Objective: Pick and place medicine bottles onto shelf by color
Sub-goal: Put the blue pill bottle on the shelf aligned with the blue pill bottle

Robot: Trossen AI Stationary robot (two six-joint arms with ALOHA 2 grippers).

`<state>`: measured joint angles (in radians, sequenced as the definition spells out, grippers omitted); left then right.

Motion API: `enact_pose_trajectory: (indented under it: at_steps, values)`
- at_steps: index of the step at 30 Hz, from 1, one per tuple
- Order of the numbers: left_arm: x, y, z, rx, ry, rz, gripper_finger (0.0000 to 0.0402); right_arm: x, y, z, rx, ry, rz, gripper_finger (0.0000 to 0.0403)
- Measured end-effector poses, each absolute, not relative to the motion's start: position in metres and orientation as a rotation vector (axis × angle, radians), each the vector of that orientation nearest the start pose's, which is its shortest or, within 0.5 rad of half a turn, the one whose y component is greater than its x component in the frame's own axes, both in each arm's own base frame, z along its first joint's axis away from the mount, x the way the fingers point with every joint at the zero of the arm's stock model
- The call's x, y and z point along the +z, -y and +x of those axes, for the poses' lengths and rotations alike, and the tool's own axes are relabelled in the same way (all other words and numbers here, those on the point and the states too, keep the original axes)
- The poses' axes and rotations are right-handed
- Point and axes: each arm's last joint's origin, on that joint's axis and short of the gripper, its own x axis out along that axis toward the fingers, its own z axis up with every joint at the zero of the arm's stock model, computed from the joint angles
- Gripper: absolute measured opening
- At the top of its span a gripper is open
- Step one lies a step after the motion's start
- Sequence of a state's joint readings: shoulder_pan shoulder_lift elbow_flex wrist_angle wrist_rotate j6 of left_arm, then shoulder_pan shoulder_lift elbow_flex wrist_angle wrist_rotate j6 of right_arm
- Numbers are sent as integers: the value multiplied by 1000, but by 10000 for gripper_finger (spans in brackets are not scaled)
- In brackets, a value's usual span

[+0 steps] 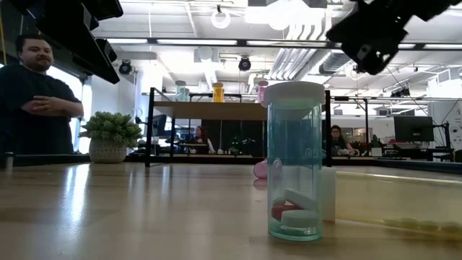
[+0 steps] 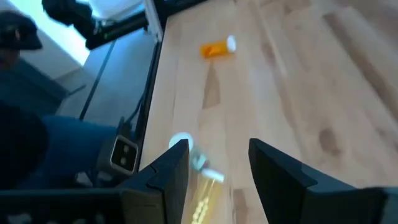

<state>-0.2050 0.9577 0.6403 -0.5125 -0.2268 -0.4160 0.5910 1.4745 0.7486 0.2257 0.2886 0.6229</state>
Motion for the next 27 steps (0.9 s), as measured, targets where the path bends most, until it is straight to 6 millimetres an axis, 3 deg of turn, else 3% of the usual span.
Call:
enact_pose_trajectory:
  at_steps: [10,17,27]
  values:
    - [229,31,182,215,-784,-284,211,181,-192,253,227,-520,218,158]
    - [229,31,182,229,-780,-315,242,179,-216,270,252,-484,154,158]
    - [229,32,182,193,-794,-335,241,180,-231,294,214,-581,66,183]
